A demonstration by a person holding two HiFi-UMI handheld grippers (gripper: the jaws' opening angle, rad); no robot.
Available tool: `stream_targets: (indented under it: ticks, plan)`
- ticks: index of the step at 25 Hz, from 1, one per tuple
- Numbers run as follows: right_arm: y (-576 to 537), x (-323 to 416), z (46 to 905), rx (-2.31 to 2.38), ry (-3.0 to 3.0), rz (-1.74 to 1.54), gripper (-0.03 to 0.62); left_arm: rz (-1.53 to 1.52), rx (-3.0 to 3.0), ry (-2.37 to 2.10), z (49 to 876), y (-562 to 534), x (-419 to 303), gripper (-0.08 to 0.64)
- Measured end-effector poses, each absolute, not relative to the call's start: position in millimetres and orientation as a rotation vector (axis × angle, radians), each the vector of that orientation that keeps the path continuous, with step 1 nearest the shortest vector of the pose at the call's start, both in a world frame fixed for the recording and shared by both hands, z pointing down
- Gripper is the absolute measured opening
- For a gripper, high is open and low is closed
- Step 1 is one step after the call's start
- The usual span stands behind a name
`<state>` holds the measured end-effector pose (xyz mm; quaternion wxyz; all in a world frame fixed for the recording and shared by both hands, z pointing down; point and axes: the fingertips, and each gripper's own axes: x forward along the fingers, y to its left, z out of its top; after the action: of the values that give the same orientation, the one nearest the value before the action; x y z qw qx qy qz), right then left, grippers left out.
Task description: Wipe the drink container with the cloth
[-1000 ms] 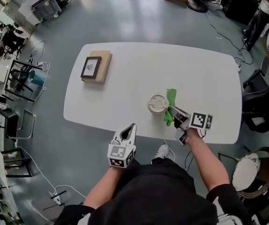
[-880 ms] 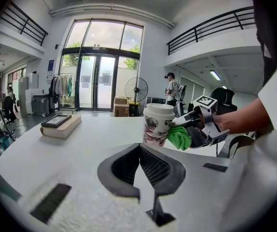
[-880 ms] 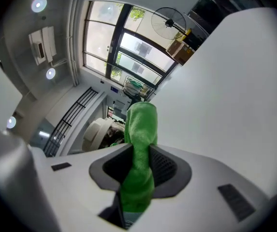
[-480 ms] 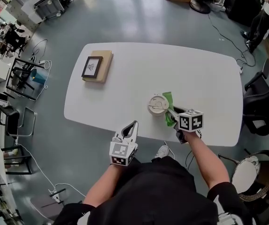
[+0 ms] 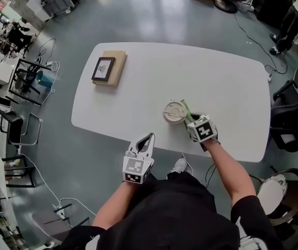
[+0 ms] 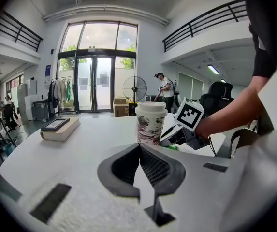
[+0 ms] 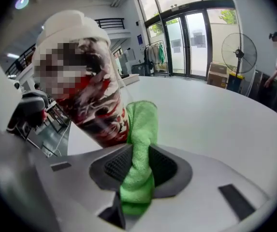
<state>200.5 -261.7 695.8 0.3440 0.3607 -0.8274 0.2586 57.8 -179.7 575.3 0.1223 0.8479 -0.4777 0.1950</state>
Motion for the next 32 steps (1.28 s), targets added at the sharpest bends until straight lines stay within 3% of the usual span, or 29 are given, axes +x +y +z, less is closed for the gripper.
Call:
stream_targets:
  ticks: [9,32]
  plan:
    - [-256,213,672,1.049,-2.175,0.597,0.11,0.583,2.456,-1.427,571,-152,58,0.014]
    - [-51,213,435,1.408,-2.643,0.223,0.101,0.179,2.556,-1.476,477,-18,29,0.014]
